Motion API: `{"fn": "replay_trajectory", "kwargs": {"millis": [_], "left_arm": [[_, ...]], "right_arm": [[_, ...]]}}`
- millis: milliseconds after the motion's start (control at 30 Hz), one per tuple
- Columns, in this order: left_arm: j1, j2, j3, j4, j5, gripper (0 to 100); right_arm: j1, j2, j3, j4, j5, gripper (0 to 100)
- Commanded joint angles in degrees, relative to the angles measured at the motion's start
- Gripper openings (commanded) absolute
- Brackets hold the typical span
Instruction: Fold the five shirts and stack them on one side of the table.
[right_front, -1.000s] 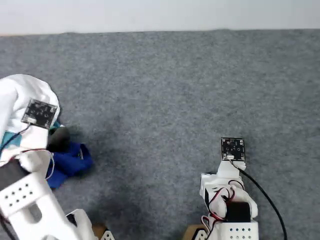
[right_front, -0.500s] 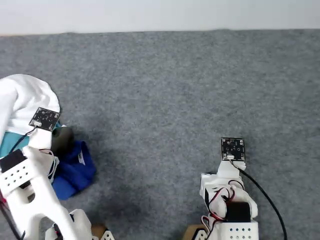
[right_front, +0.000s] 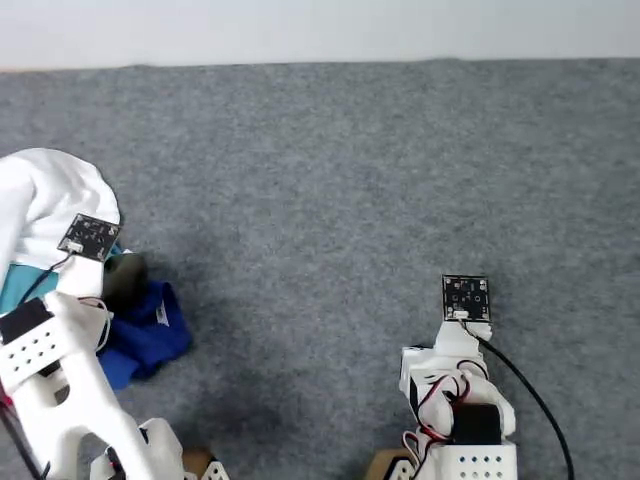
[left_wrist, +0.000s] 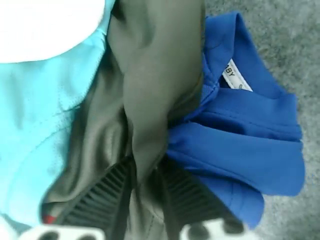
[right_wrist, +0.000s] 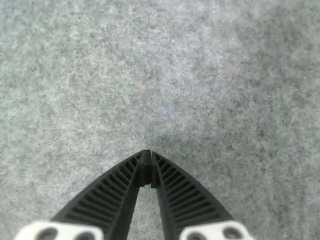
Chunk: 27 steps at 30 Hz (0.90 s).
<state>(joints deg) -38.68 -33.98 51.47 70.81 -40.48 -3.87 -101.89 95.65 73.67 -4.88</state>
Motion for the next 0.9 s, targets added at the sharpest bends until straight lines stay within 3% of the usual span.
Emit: {"fn": "replay_trajectory", "kwargs": {"millis": [0,200,433,600,867], "left_arm": [[-0.26,-0.18,-7.34,2.73,-0.53,0],[0.09,0.00,-18.24,11.96,-0.62,1],[0.09,0.09,-15.52,13.10,-5.98,16],[0.09,0.26,-11.30,8.26,-6.07,11],[0.09,0.35,-10.07,7.56,-6.07,0]], "right_arm": [[-0.13,-0.22,0.88,0.13,-0.18,0.9],[-0.13,-0.22,0.88,0.13,-0.18,0.9],[-0.13,-0.22,0.88,0.13,-0.18,0.9],[-0.13,-0.22,0.88,0.13,-0.18,0.9],[-0.13,-0.22,0.88,0.13,-0.26,0.9]]}}
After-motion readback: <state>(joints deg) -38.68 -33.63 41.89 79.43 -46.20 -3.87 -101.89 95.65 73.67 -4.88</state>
